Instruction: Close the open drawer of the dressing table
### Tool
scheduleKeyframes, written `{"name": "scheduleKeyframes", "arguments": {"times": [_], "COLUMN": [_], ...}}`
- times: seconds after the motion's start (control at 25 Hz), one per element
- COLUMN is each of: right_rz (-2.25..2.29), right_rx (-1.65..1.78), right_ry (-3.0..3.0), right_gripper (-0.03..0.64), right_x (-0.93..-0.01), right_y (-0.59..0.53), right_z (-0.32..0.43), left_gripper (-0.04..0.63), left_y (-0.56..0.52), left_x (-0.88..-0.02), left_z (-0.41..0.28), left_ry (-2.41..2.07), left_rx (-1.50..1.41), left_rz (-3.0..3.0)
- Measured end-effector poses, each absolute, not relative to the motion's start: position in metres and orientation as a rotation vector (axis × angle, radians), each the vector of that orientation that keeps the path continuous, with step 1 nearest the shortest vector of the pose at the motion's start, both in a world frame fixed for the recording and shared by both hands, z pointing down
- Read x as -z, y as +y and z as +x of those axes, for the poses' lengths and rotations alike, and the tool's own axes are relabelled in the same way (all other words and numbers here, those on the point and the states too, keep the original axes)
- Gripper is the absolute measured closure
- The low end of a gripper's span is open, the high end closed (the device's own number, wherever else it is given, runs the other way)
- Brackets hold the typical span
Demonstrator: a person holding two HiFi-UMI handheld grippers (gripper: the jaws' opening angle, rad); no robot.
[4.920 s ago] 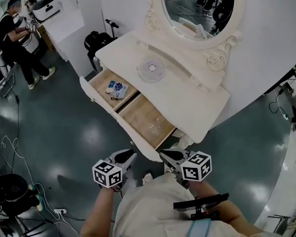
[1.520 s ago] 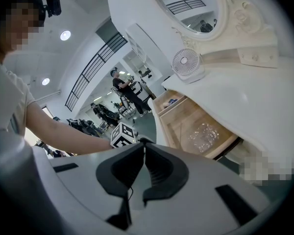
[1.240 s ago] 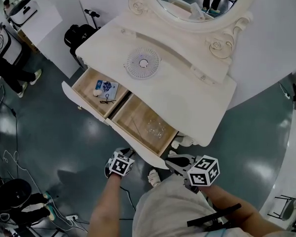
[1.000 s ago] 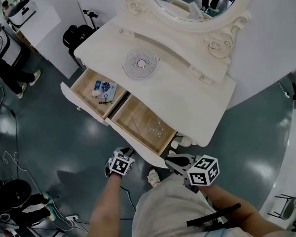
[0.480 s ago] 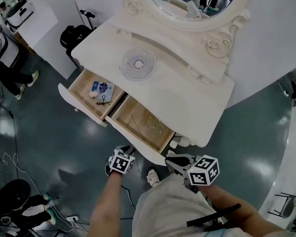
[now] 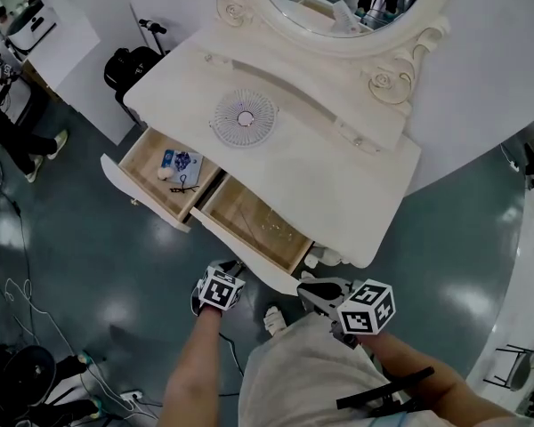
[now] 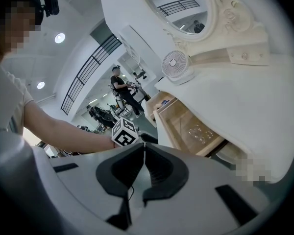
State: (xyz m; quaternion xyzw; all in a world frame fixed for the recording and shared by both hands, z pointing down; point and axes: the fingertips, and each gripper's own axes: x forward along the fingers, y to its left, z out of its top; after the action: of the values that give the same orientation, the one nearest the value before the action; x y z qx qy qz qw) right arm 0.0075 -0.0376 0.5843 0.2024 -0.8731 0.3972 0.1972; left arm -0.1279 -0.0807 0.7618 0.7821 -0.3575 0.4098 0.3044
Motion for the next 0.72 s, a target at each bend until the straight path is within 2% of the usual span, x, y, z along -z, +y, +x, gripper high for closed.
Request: {"name": "scheduleKeyframes", "arguments": {"times": [0.72], "right_rz": [0.588], "right_rx": [-1.125], "right_ry": [-2.435], "right_gripper": [0.598], "right_x": [-0.585], "right_y": [-0.052], "right_z": [0.018], "left_gripper": [0.468], "left_y": [-0.103], "left_x": [-0.76], "left_z": [-0.113], "left_ry": [-0.932], "left_rx": [-1.076], "left_rz": [2.091]}}
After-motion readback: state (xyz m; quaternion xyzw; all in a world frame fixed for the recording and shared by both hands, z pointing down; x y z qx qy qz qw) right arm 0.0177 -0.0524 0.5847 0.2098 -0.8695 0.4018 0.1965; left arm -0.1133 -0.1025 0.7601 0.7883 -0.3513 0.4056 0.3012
